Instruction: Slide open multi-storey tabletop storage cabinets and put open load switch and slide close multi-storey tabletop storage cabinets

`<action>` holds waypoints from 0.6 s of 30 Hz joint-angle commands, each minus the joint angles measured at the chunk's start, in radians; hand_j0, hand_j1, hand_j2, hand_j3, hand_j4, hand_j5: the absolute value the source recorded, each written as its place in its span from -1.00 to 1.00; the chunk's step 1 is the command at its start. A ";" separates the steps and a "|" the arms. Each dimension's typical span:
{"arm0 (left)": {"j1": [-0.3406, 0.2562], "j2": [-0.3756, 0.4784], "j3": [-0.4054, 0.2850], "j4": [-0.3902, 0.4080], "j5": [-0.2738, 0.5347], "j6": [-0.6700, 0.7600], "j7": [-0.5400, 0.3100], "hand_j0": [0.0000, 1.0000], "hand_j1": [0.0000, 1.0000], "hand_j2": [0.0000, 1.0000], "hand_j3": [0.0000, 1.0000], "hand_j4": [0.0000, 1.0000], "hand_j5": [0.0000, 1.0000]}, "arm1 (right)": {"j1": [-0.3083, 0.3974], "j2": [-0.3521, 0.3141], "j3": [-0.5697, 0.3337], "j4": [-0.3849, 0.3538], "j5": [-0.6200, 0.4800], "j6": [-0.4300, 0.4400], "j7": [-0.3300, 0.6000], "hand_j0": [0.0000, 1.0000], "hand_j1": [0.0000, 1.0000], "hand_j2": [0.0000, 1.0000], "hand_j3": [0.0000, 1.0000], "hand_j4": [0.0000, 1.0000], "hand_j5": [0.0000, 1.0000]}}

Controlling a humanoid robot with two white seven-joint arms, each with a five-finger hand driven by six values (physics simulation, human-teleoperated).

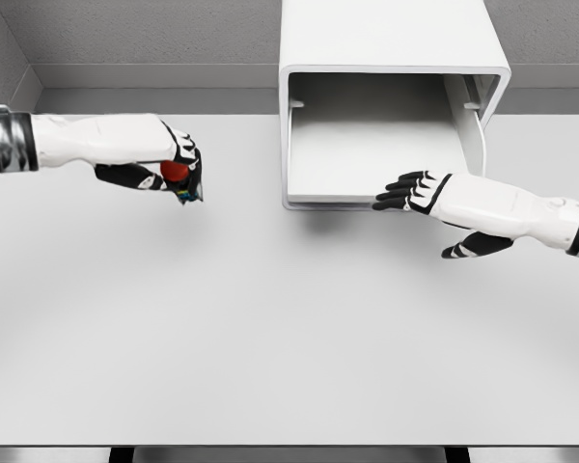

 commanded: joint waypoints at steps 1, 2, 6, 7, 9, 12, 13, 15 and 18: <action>-0.001 0.005 0.002 -0.019 0.023 0.003 0.001 -0.18 -0.18 -0.18 -0.18 -0.18 -0.18 | 0.000 -0.002 -0.001 -0.001 -0.007 0.002 -0.001 1.00 1.00 1.00 1.00 1.00 1.00; -0.002 0.005 0.002 -0.019 0.023 0.003 0.001 -0.18 -0.18 -0.18 -0.18 -0.18 -0.18 | 0.006 -0.014 -0.003 -0.001 -0.007 0.002 -0.003 1.00 1.00 1.00 1.00 1.00 1.00; -0.002 0.011 0.002 -0.037 0.025 0.003 0.002 -0.18 -0.18 -0.18 -0.18 -0.18 -0.18 | 0.031 -0.024 -0.019 -0.001 -0.007 0.002 -0.003 1.00 1.00 1.00 1.00 1.00 1.00; -0.003 0.013 0.002 -0.038 0.023 0.003 0.001 -0.18 -0.18 -0.18 -0.18 -0.18 -0.18 | 0.046 -0.024 -0.033 -0.001 -0.007 0.002 -0.003 1.00 1.00 1.00 1.00 1.00 1.00; -0.008 0.024 0.003 -0.060 0.023 0.003 0.002 -0.18 -0.18 -0.18 -0.18 -0.18 -0.18 | 0.048 -0.033 -0.036 -0.004 -0.009 0.002 -0.004 1.00 1.00 1.00 1.00 1.00 1.00; -0.009 0.027 0.003 -0.081 0.023 0.003 0.002 -0.18 -0.18 -0.18 -0.18 -0.18 -0.18 | 0.048 -0.039 -0.039 -0.006 -0.011 0.002 -0.011 1.00 1.00 1.00 1.00 1.00 1.00; -0.009 0.027 0.005 -0.089 0.023 0.003 0.002 -0.18 -0.18 -0.18 -0.18 -0.18 -0.18 | 0.048 -0.040 -0.052 -0.007 -0.023 0.002 -0.009 1.00 1.00 1.00 1.00 1.00 1.00; -0.011 0.025 0.005 -0.089 0.023 0.003 0.002 -0.18 -0.18 -0.18 -0.18 -0.18 -0.18 | 0.049 -0.068 -0.050 -0.009 -0.046 0.002 -0.011 1.00 1.00 1.00 1.00 1.00 1.00; -0.018 0.024 0.005 -0.089 0.025 0.003 0.001 -0.18 -0.18 -0.18 -0.18 -0.18 -0.18 | 0.063 -0.076 -0.049 -0.009 -0.047 0.002 -0.011 1.00 1.00 1.00 1.00 1.00 1.00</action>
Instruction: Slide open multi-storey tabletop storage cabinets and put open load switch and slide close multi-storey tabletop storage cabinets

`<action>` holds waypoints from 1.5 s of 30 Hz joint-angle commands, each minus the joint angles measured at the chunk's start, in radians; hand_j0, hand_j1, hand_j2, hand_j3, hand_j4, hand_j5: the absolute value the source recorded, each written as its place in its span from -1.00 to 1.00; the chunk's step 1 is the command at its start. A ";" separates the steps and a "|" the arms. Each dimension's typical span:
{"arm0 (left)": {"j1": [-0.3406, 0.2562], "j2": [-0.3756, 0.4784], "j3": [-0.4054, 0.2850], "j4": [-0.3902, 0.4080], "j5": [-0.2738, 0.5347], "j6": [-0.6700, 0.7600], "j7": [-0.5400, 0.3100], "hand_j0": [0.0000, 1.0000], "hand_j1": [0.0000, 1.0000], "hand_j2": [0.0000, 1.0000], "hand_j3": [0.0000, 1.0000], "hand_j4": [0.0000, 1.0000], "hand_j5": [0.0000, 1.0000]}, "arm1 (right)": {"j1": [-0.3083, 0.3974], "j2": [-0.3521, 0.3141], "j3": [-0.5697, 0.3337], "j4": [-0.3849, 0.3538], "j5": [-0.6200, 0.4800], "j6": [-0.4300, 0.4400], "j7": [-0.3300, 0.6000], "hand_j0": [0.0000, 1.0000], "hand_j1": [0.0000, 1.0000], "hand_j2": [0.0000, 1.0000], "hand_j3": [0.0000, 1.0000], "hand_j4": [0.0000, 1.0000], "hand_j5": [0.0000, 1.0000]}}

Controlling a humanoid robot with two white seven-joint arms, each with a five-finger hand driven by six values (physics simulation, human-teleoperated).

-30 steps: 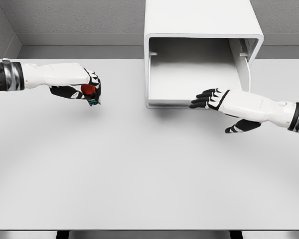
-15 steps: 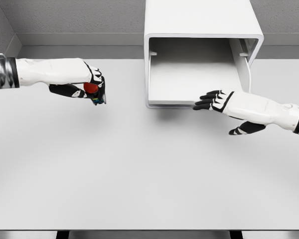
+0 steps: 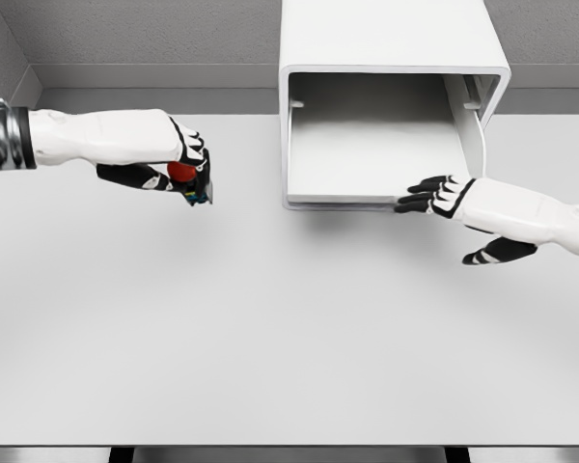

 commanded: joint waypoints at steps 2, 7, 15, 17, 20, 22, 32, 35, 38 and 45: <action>-0.002 -0.002 0.003 -0.004 0.008 0.003 -0.001 -0.18 -0.18 -0.18 -0.18 -0.18 -0.18 | 0.000 -0.012 -0.002 -0.004 -0.015 0.002 -0.001 1.00 1.00 1.00 1.00 1.00 1.00; -0.029 -0.025 0.001 -0.006 0.008 0.003 -0.001 -0.17 -0.17 -0.17 -0.17 -0.17 -0.17 | -0.025 0.004 -0.003 -0.004 -0.029 0.002 -0.002 1.00 1.00 1.00 1.00 1.00 1.00; -0.069 -0.052 -0.002 -0.004 0.009 0.003 0.001 -0.16 -0.16 -0.16 -0.16 -0.16 -0.16 | -0.083 0.086 0.050 -0.001 -0.038 0.002 0.028 1.00 1.00 1.00 1.00 1.00 1.00; -0.069 -0.061 -0.003 -0.004 0.009 0.003 0.001 -0.16 -0.16 -0.16 -0.16 -0.16 -0.16 | -0.083 0.085 0.057 0.001 -0.032 0.002 0.030 1.00 1.00 1.00 1.00 1.00 1.00; -0.071 -0.063 -0.002 -0.004 0.009 0.003 0.001 -0.18 -0.18 -0.18 -0.18 -0.18 -0.18 | -0.109 0.079 0.050 0.019 -0.017 0.002 0.028 1.00 1.00 1.00 1.00 1.00 1.00; -0.072 -0.063 -0.002 -0.004 0.009 0.003 0.001 -0.20 -0.20 -0.20 -0.20 -0.20 -0.20 | -0.124 0.080 0.063 0.039 -0.017 0.002 0.028 1.00 1.00 1.00 1.00 1.00 1.00; -0.104 -0.087 -0.002 -0.004 0.009 0.003 0.001 -0.22 -0.22 -0.22 -0.22 -0.22 -0.22 | -0.126 0.143 0.066 0.136 0.055 0.002 0.031 1.00 1.00 1.00 1.00 1.00 1.00; -0.104 -0.086 -0.002 -0.004 0.015 0.003 0.001 -0.22 -0.22 -0.22 -0.22 -0.22 -0.22 | -0.120 0.142 0.066 0.137 0.058 0.002 0.031 1.00 1.00 1.00 1.00 1.00 1.00; -0.103 -0.084 -0.003 -0.006 0.017 0.003 0.001 -0.22 -0.22 -0.22 -0.22 -0.22 -0.22 | -0.112 0.143 0.064 0.137 0.086 0.002 0.030 1.00 1.00 1.00 1.00 1.00 1.00; -0.117 -0.078 -0.002 -0.015 0.037 0.003 0.001 -0.22 -0.22 -0.22 -0.22 -0.22 -0.22 | -0.101 0.126 0.057 0.099 0.086 0.002 0.028 1.00 1.00 1.00 1.00 1.00 1.00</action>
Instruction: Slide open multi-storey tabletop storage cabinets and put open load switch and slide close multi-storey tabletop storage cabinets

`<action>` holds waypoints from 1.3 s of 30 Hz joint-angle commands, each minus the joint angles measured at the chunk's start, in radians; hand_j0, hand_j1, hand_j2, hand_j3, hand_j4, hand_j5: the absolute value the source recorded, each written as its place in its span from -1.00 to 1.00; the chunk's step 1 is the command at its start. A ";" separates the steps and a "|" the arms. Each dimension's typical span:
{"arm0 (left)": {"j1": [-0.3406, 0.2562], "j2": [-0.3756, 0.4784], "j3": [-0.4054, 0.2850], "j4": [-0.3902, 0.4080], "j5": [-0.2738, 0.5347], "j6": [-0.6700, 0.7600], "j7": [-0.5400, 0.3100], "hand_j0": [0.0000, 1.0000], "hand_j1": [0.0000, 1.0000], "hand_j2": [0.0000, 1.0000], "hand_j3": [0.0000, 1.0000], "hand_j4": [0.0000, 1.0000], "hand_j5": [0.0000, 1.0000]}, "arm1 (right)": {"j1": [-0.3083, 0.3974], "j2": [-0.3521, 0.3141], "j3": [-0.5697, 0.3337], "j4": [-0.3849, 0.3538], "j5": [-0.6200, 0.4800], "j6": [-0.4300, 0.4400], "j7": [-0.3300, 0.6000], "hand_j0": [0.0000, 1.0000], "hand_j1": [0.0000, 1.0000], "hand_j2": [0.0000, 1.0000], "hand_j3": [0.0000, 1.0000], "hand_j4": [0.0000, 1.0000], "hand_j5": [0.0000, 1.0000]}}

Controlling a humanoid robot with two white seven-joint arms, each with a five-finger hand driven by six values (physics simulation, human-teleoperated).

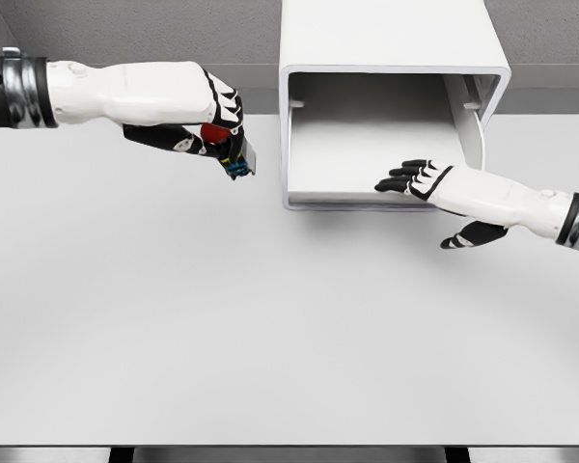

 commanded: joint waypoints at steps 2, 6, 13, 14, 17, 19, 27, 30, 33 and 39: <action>0.000 0.003 0.001 -0.004 0.012 0.003 0.000 -0.22 -0.22 -0.22 -0.22 -0.22 -0.22 | 0.008 -0.022 -0.007 -0.054 0.015 -0.009 0.003 1.00 1.00 1.00 1.00 1.00 1.00; -0.001 0.004 0.001 -0.009 0.012 0.003 0.002 -0.22 -0.22 -0.22 -0.22 -0.22 -0.22 | 0.022 -0.056 -0.015 -0.097 0.013 -0.009 0.001 1.00 1.00 1.00 1.00 1.00 1.00; -0.008 -0.003 0.001 -0.009 0.018 0.003 0.000 -0.22 -0.22 -0.22 -0.22 -0.22 -0.22 | 0.045 -0.087 -0.018 -0.110 -0.003 -0.009 -0.003 1.00 1.00 1.00 1.00 1.00 1.00; -0.008 -0.003 0.001 -0.009 0.018 0.003 0.000 -0.22 -0.22 -0.22 -0.22 -0.22 -0.22 | 0.049 -0.091 -0.018 -0.110 -0.005 -0.009 -0.003 1.00 1.00 1.00 1.00 1.00 1.00; -0.015 -0.007 0.001 -0.007 0.017 0.003 0.002 -0.22 -0.22 -0.22 -0.22 -0.22 -0.22 | 0.051 -0.103 -0.030 -0.111 -0.019 -0.009 -0.005 1.00 1.00 1.00 1.00 1.00 1.00; -0.023 -0.017 0.001 -0.006 0.017 0.003 0.002 -0.22 -0.22 -0.22 -0.22 -0.22 -0.22 | 0.057 -0.116 -0.033 -0.113 -0.030 -0.009 -0.005 1.00 1.00 1.00 1.00 1.00 1.00; -0.038 -0.026 0.000 0.002 0.014 0.003 0.002 -0.22 -0.22 -0.22 -0.22 -0.22 -0.22 | 0.061 -0.123 -0.082 -0.116 -0.059 -0.009 -0.011 1.00 1.00 1.00 1.00 1.00 1.00; -0.038 -0.053 -0.002 0.016 0.009 0.003 0.000 -0.22 -0.22 -0.22 -0.22 -0.22 -0.22 | 0.061 -0.125 -0.108 -0.116 -0.089 -0.009 -0.011 1.00 1.00 1.00 1.00 1.00 1.00; -0.064 -0.111 -0.048 0.069 -0.008 0.003 0.002 -0.22 -0.22 -0.22 -0.22 -0.22 -0.22 | 0.060 -0.119 -0.110 -0.116 -0.096 -0.009 -0.011 1.00 1.00 1.00 1.00 1.00 1.00; -0.097 -0.151 -0.077 0.109 -0.008 0.003 0.000 -0.22 -0.22 -0.22 -0.22 -0.22 -0.22 | 0.066 -0.123 -0.110 -0.116 -0.096 -0.009 -0.011 1.00 1.00 1.00 1.00 1.00 1.00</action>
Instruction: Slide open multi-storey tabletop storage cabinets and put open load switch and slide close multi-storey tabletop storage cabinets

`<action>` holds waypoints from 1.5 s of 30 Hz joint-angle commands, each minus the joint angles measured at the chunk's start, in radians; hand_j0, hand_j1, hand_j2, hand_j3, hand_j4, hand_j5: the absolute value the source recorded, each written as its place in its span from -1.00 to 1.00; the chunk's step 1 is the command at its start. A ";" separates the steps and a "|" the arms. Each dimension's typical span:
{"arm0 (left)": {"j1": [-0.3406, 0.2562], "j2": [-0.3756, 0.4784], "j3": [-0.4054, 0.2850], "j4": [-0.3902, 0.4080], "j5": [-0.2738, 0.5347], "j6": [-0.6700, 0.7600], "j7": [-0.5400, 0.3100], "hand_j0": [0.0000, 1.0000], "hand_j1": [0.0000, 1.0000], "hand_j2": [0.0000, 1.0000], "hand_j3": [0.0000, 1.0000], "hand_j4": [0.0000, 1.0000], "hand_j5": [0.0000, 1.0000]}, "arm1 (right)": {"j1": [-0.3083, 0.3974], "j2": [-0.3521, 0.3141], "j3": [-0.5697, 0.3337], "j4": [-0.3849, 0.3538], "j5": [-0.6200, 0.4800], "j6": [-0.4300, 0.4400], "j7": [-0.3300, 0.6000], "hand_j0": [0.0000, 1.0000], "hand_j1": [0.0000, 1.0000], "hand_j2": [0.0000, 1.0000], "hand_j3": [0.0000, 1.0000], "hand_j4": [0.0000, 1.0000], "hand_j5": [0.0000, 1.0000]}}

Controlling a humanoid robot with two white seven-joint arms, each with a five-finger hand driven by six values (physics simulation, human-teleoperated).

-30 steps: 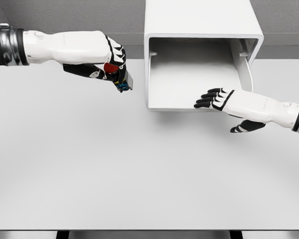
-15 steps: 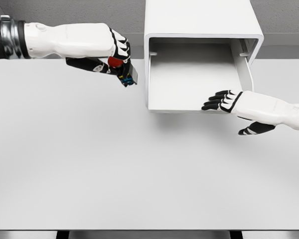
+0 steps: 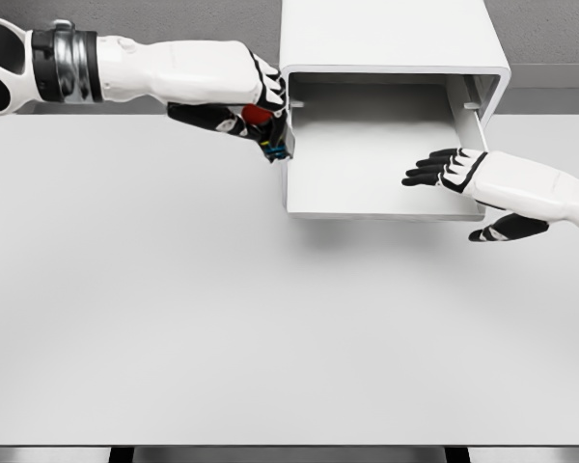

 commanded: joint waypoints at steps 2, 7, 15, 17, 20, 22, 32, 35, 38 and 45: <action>-0.002 -0.032 -0.015 0.024 0.005 0.003 0.000 -0.22 -0.22 -0.22 -0.22 -0.22 -0.22 | 0.005 -0.001 -0.001 0.000 -0.009 0.002 -0.005 1.00 1.00 1.00 1.00 1.00 1.00; -0.018 -0.057 -0.030 0.027 0.005 0.003 0.000 -0.22 -0.22 -0.22 -0.22 -0.22 -0.22 | 0.012 -0.004 -0.001 0.000 -0.009 0.002 -0.005 1.00 1.00 1.00 1.00 1.00 1.00; -0.054 -0.109 -0.064 0.053 -0.008 0.003 0.000 -0.22 -0.22 -0.22 -0.22 -0.22 -0.22 | 0.012 -0.007 -0.002 0.000 -0.009 0.002 -0.005 1.00 1.00 1.00 1.00 1.00 1.00; -0.057 -0.130 -0.070 0.059 -0.020 0.003 0.000 -0.22 -0.22 -0.22 -0.22 -0.22 -0.22 | 0.012 -0.007 -0.004 0.000 -0.009 0.002 -0.005 1.00 1.00 1.00 1.00 1.00 1.00; -0.057 -0.152 -0.072 0.078 -0.035 0.003 0.000 -0.21 -0.21 -0.21 -0.21 -0.21 -0.21 | 0.012 -0.006 -0.008 0.000 -0.009 0.002 -0.005 1.00 1.00 1.00 1.00 1.00 1.00; -0.057 -0.162 -0.072 0.089 -0.037 0.003 0.000 -0.21 -0.21 -0.21 -0.21 -0.21 -0.21 | 0.012 -0.006 -0.010 0.000 -0.009 0.002 -0.005 1.00 1.00 1.00 1.00 1.00 1.00; -0.074 -0.224 -0.093 0.178 -0.084 0.003 0.000 -0.19 -0.19 -0.19 -0.19 -0.19 -0.19 | 0.014 -0.003 -0.010 0.000 -0.009 0.002 -0.005 1.00 1.00 1.00 1.00 1.00 1.00; -0.072 -0.233 -0.093 0.181 -0.086 0.003 0.000 -0.19 -0.19 -0.19 -0.19 -0.19 -0.19 | 0.014 -0.003 -0.010 0.000 -0.009 0.002 -0.006 1.00 1.00 1.00 1.00 1.00 1.00; -0.072 -0.241 -0.095 0.193 -0.089 0.003 -0.001 -0.16 -0.16 -0.16 -0.16 -0.16 -0.16 | 0.014 -0.001 -0.010 0.000 -0.010 0.002 -0.006 1.00 1.00 1.00 1.00 1.00 1.00; -0.074 -0.242 -0.093 0.201 -0.109 0.003 0.002 0.85 0.85 0.85 0.85 0.85 0.85 | 0.020 -0.001 -0.008 0.000 -0.010 0.002 -0.008 1.00 1.00 1.00 1.00 1.00 1.00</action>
